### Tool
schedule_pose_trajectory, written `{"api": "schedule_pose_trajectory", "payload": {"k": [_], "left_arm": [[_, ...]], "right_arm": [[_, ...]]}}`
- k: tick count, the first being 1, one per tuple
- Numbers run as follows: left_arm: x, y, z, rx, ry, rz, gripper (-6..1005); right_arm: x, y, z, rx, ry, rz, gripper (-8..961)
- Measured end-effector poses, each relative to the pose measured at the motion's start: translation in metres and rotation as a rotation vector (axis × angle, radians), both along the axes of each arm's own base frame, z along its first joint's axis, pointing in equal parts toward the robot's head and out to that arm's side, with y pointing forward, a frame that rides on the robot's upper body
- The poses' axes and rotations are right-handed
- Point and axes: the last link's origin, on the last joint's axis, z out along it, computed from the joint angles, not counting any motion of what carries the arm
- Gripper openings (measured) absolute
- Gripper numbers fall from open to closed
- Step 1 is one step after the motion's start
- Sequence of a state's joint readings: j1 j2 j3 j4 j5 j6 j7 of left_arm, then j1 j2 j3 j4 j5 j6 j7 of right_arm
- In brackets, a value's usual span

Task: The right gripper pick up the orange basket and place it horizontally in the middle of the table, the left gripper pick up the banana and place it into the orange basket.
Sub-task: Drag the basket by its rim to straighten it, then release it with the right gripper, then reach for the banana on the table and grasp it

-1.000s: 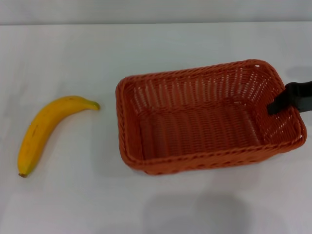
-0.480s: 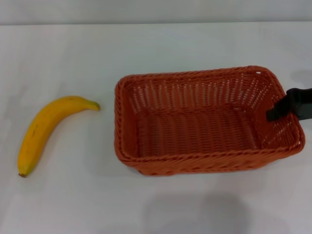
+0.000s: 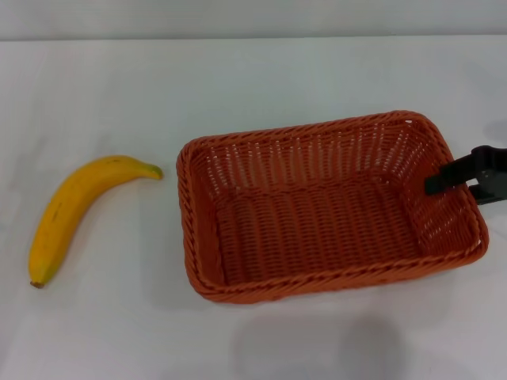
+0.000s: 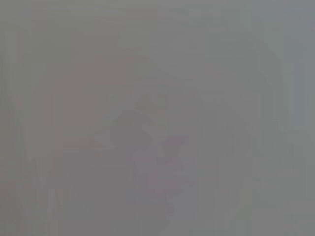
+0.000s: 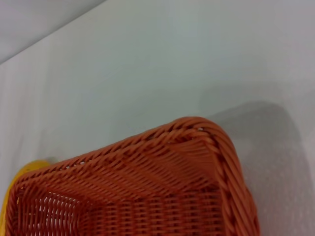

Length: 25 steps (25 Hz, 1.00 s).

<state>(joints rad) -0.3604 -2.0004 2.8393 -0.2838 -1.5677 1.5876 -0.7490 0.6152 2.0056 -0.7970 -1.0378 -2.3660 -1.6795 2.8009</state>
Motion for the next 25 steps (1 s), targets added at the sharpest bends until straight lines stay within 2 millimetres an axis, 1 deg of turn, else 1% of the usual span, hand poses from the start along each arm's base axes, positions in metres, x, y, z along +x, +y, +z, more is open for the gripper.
{"api": "schedule_pose_trajectory", "payload": {"k": [2, 5, 10, 13, 17, 21, 25], "left_arm": [[0.000, 0.000, -0.001, 0.000, -0.001, 0.000, 882], [0.000, -0.001, -0.001, 0.000, -0.001, 0.002, 882], [-0.002, -0.003, -0.001, 0.000, 0.000, 0.007, 881], [-0.003, -0.004, 0.000, -0.003, -0.002, 0.010, 881], [-0.005, -0.009, 0.004, -0.027, -0.026, 0.004, 881], [-0.008, -0.017, 0.012, -0.093, -0.056, -0.012, 881], [-0.009, -0.018, 0.021, -0.247, -0.082, -0.014, 881]], "right_arm": [[-0.001, 0.001, 0.000, -0.001, -0.002, 0.004, 321], [0.000, 0.001, 0.001, 0.001, -0.007, 0.008, 463], [0.006, 0.000, 0.009, 0.008, -0.018, 0.001, 703], [0.009, -0.004, 0.016, 0.007, 0.000, 0.011, 701], [0.015, -0.006, 0.033, 0.049, 0.054, 0.053, 698], [0.020, -0.007, 0.056, 0.113, 0.141, 0.142, 698], [0.025, -0.010, 0.084, 0.231, 0.215, 0.243, 697]]}}
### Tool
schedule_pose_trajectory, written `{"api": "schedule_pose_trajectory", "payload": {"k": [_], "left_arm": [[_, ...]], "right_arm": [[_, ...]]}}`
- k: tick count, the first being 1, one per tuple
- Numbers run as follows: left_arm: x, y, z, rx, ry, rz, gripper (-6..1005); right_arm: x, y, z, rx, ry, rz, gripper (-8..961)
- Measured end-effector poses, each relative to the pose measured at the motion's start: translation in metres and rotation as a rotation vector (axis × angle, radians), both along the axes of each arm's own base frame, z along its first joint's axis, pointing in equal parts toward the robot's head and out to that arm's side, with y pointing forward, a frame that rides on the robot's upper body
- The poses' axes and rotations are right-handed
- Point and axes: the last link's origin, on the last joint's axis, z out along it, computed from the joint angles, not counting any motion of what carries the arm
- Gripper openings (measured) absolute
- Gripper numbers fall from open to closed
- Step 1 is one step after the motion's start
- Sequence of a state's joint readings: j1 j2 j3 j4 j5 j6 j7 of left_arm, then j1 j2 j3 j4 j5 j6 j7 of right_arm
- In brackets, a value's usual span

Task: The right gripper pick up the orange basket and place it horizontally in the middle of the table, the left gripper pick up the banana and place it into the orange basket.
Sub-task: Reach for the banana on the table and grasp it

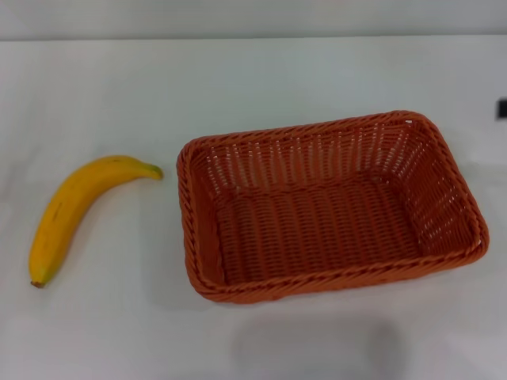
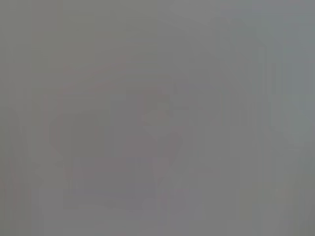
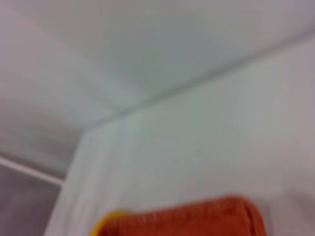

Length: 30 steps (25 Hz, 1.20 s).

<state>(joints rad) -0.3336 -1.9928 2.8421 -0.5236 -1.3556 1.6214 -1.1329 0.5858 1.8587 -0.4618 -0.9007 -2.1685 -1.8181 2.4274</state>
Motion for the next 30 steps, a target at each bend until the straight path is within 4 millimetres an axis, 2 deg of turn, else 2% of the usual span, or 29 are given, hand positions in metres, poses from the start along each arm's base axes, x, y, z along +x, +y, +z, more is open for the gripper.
{"api": "schedule_pose_trajectory", "payload": {"k": [3, 7, 10, 13, 18, 21, 25, 30], "left_arm": [[0.005, 0.010, 0.011, -0.173, -0.021, 0.010, 881], [0.021, 0.026, 0.031, -0.388, -0.046, 0.044, 881], [0.039, 0.039, 0.045, -0.559, -0.019, 0.091, 881], [0.051, 0.050, 0.049, -0.730, 0.042, 0.180, 880], [0.071, 0.074, 0.044, -0.973, 0.176, 0.336, 880], [0.086, 0.089, 0.039, -1.058, 0.220, 0.373, 880], [0.096, 0.102, 0.032, -1.145, 0.265, 0.441, 880], [0.101, 0.120, 0.001, -1.270, 0.364, 0.511, 880]], "right_arm": [[0.010, -0.002, 0.019, 0.132, 0.009, 0.054, 697], [0.028, -0.004, 0.039, 0.326, -0.040, 0.106, 697], [0.040, -0.004, 0.044, 0.434, -0.095, 0.121, 697], [0.048, 0.000, 0.041, 0.504, -0.150, 0.126, 696], [0.056, 0.006, 0.034, 0.545, -0.190, 0.118, 696], [0.060, 0.007, 0.032, 0.557, -0.199, 0.111, 696], [0.063, 0.008, 0.030, 0.566, -0.208, 0.100, 696], [0.065, 0.008, 0.027, 0.576, -0.214, 0.094, 695]]}}
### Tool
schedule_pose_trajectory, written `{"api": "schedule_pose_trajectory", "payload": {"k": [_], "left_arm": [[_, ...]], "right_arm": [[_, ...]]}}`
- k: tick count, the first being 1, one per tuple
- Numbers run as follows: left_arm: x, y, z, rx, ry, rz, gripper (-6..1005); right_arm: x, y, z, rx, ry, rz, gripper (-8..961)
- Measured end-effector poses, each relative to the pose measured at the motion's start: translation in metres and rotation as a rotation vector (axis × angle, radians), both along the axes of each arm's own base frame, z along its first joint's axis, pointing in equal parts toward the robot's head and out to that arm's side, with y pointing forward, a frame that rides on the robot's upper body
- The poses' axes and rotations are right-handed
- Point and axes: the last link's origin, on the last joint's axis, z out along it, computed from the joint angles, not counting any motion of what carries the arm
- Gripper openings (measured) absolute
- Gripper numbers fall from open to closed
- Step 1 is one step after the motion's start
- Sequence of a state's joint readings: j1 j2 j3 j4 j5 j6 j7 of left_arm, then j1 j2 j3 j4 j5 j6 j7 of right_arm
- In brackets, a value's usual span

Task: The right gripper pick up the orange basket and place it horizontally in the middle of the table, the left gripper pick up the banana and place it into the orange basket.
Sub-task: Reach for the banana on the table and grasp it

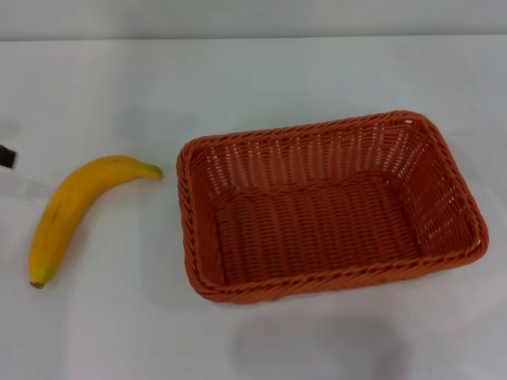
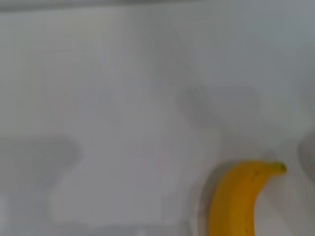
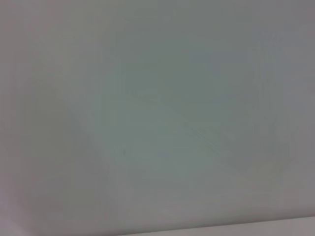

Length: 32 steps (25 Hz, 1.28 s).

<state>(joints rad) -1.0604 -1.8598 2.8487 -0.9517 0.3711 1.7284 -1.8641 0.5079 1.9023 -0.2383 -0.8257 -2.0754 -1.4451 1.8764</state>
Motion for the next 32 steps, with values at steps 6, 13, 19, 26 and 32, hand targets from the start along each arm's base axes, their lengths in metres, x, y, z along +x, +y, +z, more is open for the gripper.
{"api": "schedule_pose_trajectory", "payload": {"k": [6, 13, 19, 26, 32], "left_arm": [[0.002, 0.013, -0.043, -0.082, 0.050, -0.021, 880], [-0.003, 0.017, -0.078, -0.131, 0.081, 0.015, 879], [-0.003, 0.019, -0.094, -0.144, 0.070, 0.027, 879], [-0.003, 0.018, -0.104, -0.170, 0.071, 0.056, 824], [-0.003, 0.018, -0.104, -0.169, 0.086, 0.063, 715]], "right_arm": [[0.002, 0.001, -0.008, 0.000, 0.010, -0.003, 695], [0.001, 0.001, -0.012, -0.007, 0.027, 0.001, 694], [0.001, 0.001, -0.015, -0.009, 0.032, -0.001, 694], [0.001, 0.001, -0.018, -0.015, 0.044, -0.006, 693], [0.001, 0.001, -0.018, -0.013, 0.044, -0.007, 693]]}}
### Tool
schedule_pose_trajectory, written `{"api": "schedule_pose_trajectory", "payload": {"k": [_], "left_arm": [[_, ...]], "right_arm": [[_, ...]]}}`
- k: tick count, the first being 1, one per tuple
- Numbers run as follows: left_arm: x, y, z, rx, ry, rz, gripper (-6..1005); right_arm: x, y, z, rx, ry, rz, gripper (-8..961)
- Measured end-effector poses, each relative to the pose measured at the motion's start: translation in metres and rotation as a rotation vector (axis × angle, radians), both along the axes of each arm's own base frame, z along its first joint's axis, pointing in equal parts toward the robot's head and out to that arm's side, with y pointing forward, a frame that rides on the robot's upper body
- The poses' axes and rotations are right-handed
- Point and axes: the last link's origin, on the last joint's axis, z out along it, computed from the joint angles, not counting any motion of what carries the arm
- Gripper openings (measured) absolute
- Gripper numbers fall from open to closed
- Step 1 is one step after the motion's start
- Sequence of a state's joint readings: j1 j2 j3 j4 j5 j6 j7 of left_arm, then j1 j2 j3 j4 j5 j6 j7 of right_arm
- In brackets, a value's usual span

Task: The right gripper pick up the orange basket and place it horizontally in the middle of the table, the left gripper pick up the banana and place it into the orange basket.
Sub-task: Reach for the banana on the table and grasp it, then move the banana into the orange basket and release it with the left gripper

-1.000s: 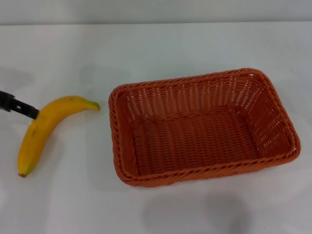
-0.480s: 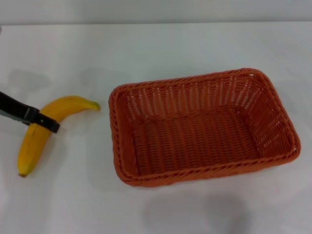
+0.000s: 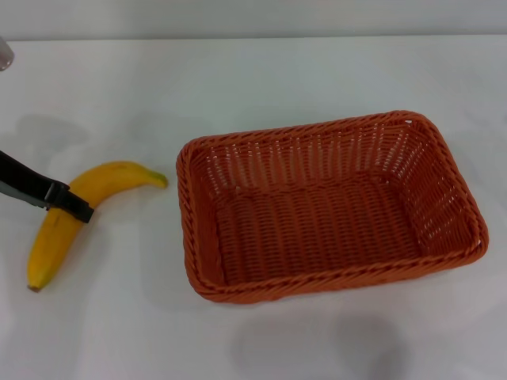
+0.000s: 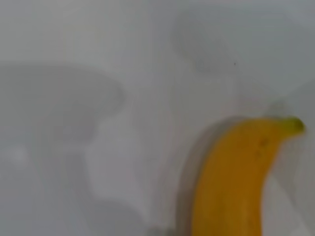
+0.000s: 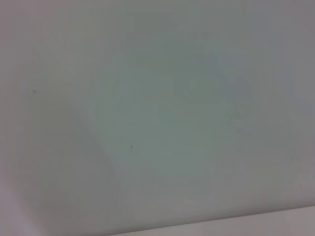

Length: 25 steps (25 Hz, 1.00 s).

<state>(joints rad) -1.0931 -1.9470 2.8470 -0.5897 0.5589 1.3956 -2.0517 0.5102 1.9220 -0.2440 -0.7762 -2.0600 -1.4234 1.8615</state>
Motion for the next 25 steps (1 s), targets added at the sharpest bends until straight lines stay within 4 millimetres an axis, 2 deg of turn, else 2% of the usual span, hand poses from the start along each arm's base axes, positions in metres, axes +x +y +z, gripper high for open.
{"api": "schedule_pose_trajectory", "payload": {"k": [4, 8, 11, 15, 17, 19, 22, 23, 25], "left_arm": [[0.002, 0.005, 0.007, 0.037, -0.017, -0.005, 624], [0.013, 0.015, 0.034, 0.107, -0.075, -0.030, 514], [0.035, 0.025, 0.069, 0.186, -0.124, -0.094, 525], [0.072, 0.038, 0.093, 0.165, -0.150, -0.203, 540], [0.097, 0.046, 0.093, 0.108, -0.138, -0.269, 547], [0.121, 0.053, 0.084, 0.032, -0.116, -0.322, 554], [0.156, 0.059, 0.057, -0.097, -0.102, -0.398, 565], [0.162, 0.059, 0.052, -0.112, -0.104, -0.411, 569], [0.189, 0.061, 0.029, -0.163, -0.112, -0.467, 576]], "right_arm": [[-0.001, 0.000, 0.001, 0.004, 0.004, 0.002, 693], [-0.001, 0.000, 0.002, 0.006, 0.009, 0.005, 693], [-0.001, 0.000, 0.002, 0.007, 0.011, 0.008, 693], [-0.003, 0.000, 0.004, 0.016, 0.014, 0.019, 693], [-0.005, 0.002, 0.005, 0.016, 0.012, 0.024, 693], [-0.007, 0.004, 0.005, 0.016, 0.003, 0.036, 693], [-0.013, 0.010, 0.003, 0.012, -0.021, 0.065, 693], [-0.016, 0.013, 0.002, 0.008, -0.030, 0.075, 694], [-0.020, 0.017, 0.002, 0.002, -0.050, 0.088, 694]]}}
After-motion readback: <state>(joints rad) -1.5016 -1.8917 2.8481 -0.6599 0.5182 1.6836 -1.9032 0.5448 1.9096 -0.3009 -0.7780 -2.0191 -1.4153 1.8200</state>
